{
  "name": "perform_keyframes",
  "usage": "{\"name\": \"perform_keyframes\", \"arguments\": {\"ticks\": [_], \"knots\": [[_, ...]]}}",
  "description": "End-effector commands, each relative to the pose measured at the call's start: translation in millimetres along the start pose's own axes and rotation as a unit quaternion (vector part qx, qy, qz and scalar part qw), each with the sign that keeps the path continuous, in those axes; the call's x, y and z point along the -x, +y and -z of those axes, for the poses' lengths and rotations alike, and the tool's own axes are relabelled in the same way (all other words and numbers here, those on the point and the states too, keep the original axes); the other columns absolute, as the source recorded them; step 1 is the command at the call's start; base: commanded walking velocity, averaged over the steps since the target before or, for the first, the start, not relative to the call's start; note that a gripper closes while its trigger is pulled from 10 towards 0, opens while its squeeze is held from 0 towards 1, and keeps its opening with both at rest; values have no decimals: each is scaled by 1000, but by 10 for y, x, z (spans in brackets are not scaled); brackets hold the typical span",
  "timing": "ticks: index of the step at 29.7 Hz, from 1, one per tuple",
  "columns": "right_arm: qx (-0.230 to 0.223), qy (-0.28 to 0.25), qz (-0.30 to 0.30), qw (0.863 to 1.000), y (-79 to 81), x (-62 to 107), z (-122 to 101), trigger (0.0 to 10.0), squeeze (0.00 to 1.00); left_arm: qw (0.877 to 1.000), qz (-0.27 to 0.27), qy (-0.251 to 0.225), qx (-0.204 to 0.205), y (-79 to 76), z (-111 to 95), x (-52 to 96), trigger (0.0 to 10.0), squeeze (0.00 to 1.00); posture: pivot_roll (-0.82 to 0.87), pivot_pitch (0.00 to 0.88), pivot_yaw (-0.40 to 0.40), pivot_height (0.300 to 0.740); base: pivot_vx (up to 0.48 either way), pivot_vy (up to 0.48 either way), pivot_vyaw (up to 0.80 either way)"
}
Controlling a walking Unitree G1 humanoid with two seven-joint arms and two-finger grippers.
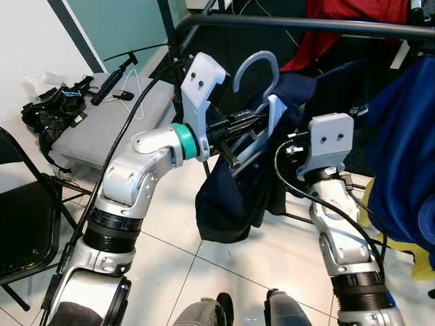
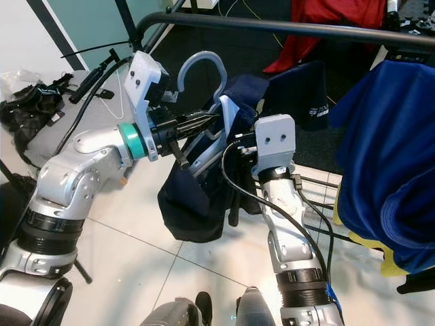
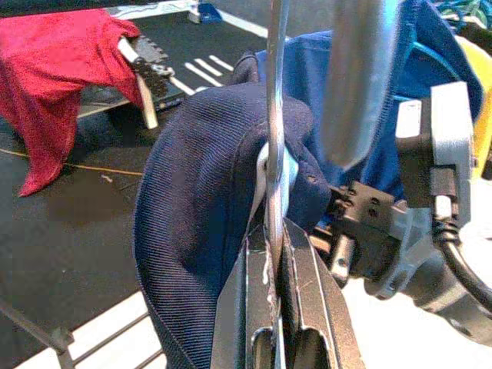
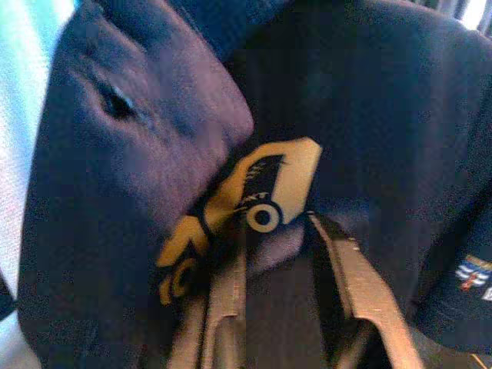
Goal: Hang hanger
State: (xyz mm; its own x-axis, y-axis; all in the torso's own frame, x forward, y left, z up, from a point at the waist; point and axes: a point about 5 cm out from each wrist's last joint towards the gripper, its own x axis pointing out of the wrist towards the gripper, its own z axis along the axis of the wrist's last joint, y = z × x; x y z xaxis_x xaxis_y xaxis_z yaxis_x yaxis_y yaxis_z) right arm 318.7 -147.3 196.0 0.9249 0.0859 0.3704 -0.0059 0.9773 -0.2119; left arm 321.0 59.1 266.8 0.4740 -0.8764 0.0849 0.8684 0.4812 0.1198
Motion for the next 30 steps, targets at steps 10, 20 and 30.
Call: {"name": "perform_keyframes", "arguments": {"ticks": [10,20,30], "knots": [[13,-75,29,997,-203,-74,-317,0,0,1000,1,-5,-26,12,8,36,10000,0,-221,61,239,740,0,0,0],[41,-110,30,993,-316,28,-524,4667,0,998,-62,14,-30,209,68,44,10000,0,-226,65,251,740,0,0,0],[-26,-37,-48,998,25,496,-253,10000,1000,994,-100,22,-39,342,146,-21,10000,0,-224,82,242,740,0,0,0]]}}
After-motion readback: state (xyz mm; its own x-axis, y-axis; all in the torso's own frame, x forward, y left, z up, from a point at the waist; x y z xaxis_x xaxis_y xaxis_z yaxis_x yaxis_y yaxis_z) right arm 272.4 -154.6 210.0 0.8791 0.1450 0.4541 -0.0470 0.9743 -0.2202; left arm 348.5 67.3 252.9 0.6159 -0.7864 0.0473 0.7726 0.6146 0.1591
